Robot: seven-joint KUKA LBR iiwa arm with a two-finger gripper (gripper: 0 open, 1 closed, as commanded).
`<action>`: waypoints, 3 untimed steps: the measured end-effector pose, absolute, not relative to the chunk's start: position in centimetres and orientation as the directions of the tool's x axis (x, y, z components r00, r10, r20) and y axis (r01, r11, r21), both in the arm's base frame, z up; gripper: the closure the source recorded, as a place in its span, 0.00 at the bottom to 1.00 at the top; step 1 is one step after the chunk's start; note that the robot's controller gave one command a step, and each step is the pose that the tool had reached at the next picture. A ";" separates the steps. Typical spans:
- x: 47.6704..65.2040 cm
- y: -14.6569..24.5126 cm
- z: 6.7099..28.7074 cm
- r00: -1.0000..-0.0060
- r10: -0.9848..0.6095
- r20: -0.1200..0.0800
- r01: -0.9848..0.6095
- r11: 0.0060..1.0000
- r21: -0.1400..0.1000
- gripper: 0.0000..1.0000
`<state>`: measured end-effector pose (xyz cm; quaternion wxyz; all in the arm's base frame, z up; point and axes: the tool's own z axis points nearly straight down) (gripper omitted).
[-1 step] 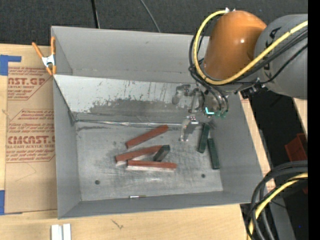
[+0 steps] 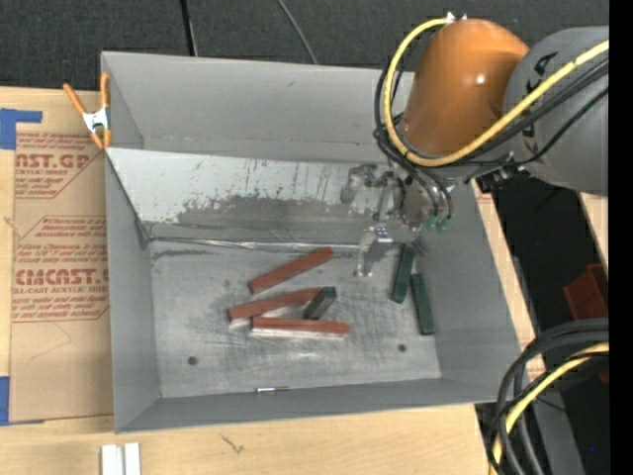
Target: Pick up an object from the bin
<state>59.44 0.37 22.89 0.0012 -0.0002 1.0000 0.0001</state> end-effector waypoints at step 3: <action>56.5 0.3 9.0 -1.000 -0.004 -0.002 -0.004 1.000 0.001 0.00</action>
Offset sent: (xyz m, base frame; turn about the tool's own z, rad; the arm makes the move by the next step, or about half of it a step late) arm -0.0385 -0.0005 -0.1557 0.0008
